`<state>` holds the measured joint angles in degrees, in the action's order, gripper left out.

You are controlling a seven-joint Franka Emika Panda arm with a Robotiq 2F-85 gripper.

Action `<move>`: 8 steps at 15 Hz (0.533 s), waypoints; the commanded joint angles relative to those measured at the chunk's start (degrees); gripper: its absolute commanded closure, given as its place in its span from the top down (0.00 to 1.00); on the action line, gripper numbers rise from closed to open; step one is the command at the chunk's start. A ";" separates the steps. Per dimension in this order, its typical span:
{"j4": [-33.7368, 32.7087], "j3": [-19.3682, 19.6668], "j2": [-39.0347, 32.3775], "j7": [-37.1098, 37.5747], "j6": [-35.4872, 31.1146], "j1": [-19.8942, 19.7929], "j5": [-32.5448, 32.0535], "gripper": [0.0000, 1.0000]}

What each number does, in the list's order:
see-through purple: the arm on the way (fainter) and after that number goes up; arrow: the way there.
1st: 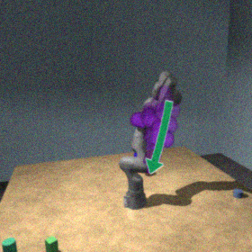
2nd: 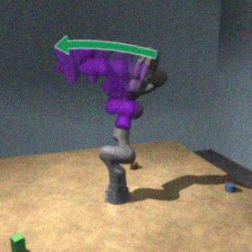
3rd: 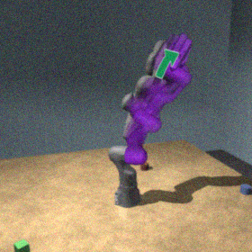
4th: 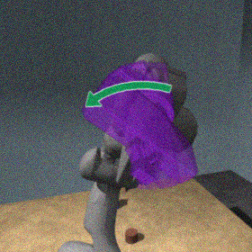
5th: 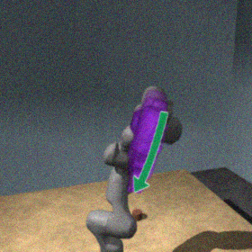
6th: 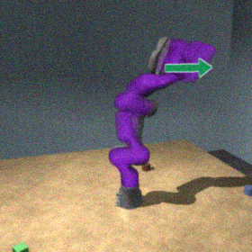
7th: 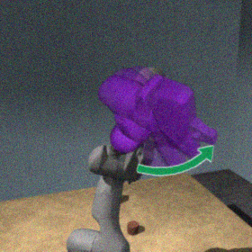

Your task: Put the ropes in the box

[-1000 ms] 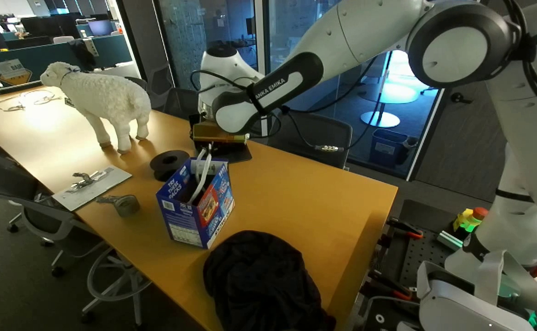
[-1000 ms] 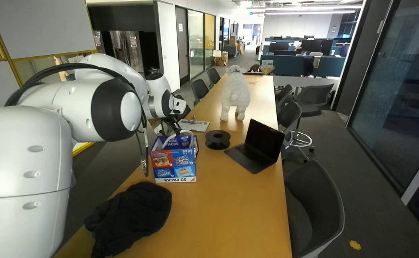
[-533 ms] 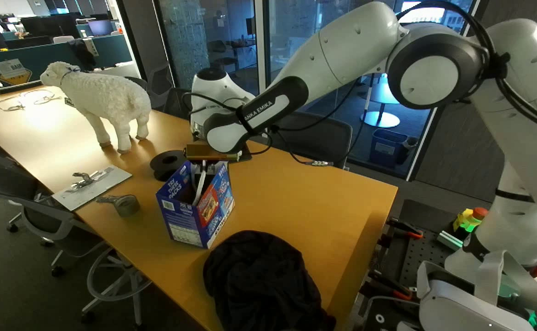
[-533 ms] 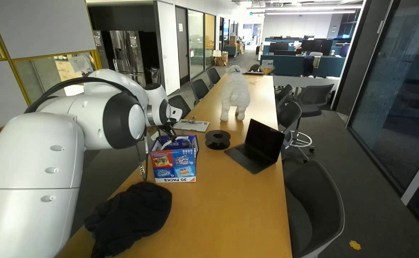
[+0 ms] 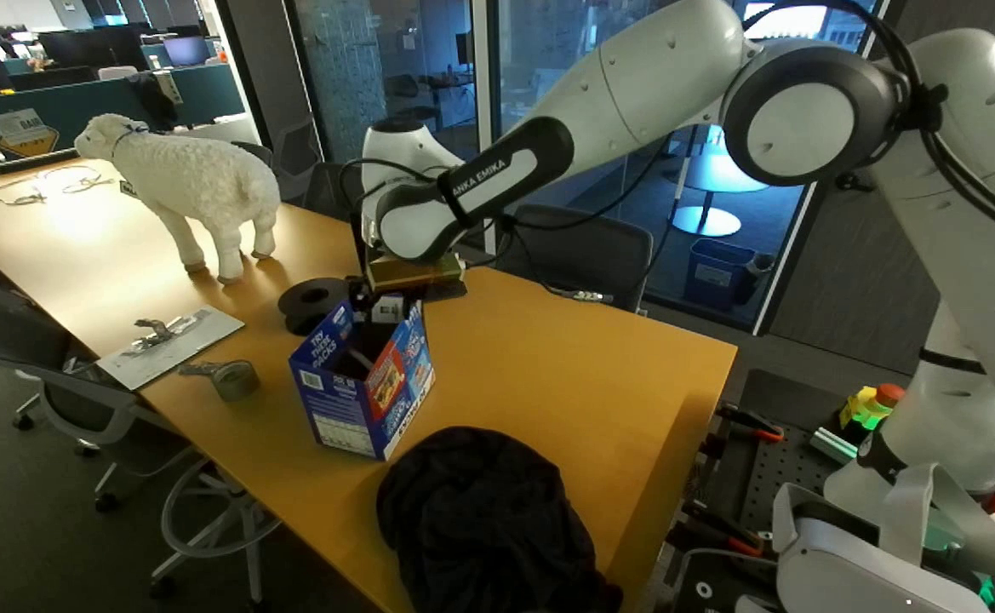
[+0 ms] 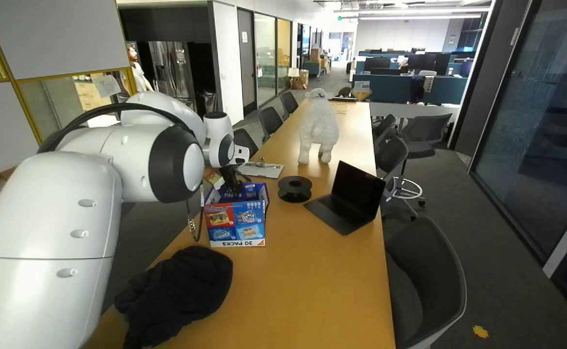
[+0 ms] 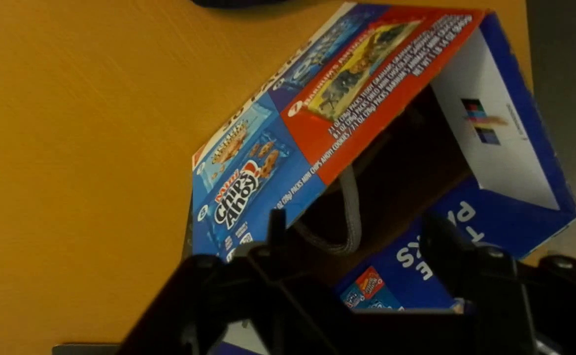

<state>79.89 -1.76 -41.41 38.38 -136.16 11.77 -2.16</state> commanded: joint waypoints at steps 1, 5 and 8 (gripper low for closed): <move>9.31 -2.95 12.01 -14.32 8.40 -4.22 4.89 1.00; 18.67 -3.43 23.32 -27.89 19.47 -7.69 9.15 1.00; 26.52 -2.74 31.71 -36.62 26.29 -9.64 11.26 1.00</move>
<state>96.14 -4.15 -19.50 9.57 -113.51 4.39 6.52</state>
